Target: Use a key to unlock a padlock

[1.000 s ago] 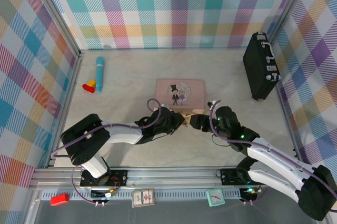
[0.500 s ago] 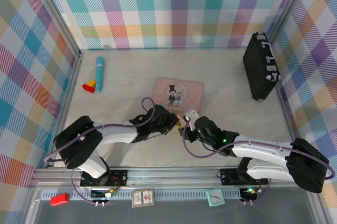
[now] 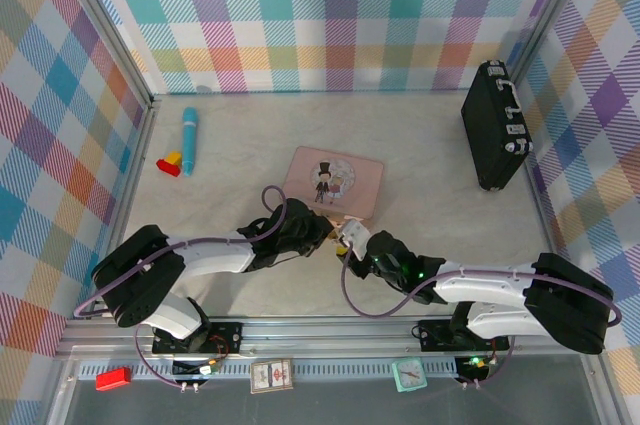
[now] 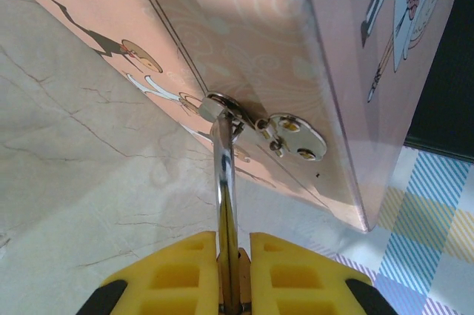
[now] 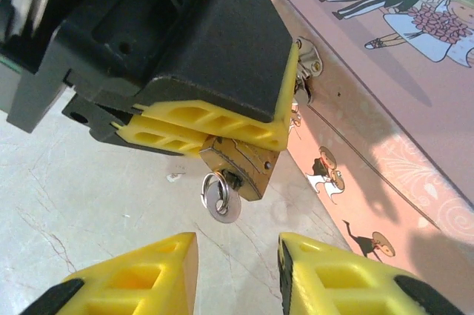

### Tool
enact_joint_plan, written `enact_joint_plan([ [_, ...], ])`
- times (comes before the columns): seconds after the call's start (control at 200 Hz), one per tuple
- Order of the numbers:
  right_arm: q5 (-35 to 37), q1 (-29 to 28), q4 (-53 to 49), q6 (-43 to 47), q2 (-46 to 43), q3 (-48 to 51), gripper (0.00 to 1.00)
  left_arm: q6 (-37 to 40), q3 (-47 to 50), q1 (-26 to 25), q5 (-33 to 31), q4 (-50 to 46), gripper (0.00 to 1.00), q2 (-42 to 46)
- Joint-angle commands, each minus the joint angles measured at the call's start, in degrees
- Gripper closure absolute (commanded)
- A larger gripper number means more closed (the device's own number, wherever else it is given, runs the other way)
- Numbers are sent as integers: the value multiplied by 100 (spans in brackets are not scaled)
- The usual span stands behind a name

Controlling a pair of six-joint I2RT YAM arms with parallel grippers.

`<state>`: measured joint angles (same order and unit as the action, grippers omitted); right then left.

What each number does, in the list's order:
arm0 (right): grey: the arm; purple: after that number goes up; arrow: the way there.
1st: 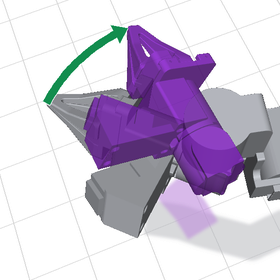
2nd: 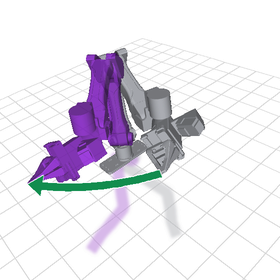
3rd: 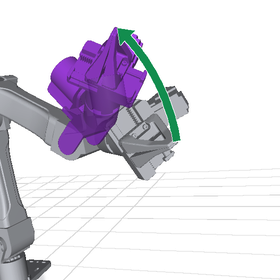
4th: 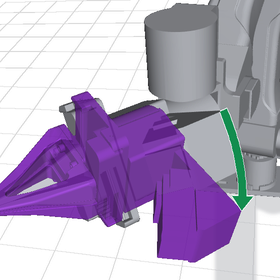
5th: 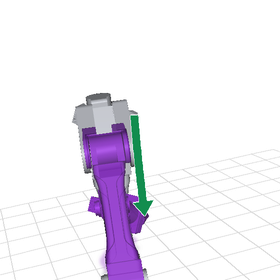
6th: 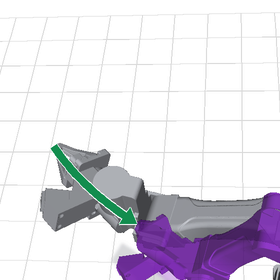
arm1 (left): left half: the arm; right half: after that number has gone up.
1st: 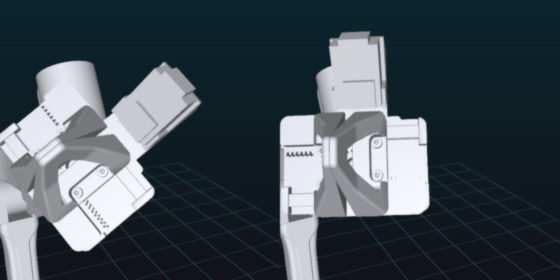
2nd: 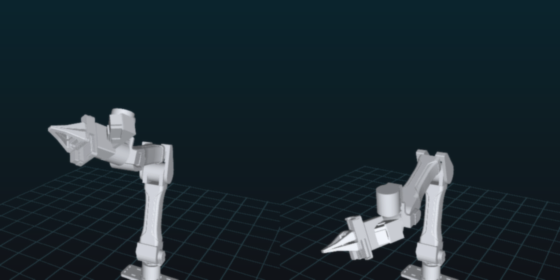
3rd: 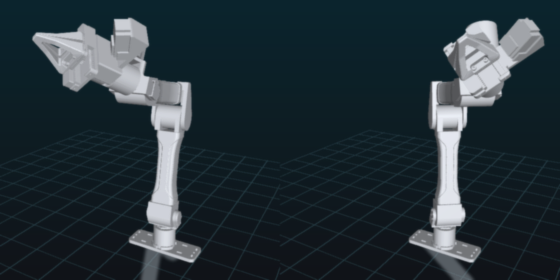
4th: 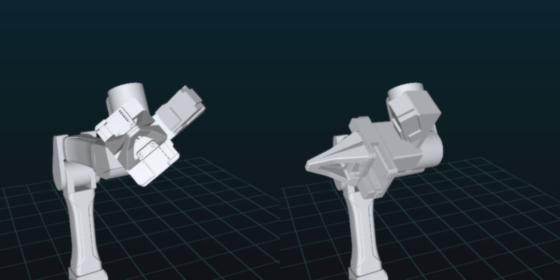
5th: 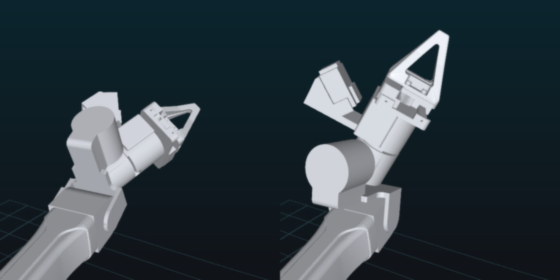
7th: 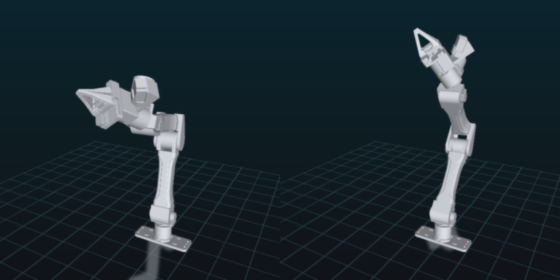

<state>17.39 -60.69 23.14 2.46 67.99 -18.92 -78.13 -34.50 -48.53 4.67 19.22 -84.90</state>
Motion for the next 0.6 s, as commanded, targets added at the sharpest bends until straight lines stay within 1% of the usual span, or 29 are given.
enact_joint_plan([
  [0.0,48,-73,454,511,-21,52,63,157,-19,49,-18,187,100,276],
  [0.11,142,-145,462,817,49,72,62,179,-39,51,21,169,100,290],
  [0.27,107,-178,610,995,106,12,63,197,-10,45,94,306,100,281],
  [0.46,155,-196,796,1194,486,-98,63,198,-17,15,130,373,100,255],
  [0.595,324,-222,1126,1265,713,-77,63,193,-30,0,157,397,100,255],
])
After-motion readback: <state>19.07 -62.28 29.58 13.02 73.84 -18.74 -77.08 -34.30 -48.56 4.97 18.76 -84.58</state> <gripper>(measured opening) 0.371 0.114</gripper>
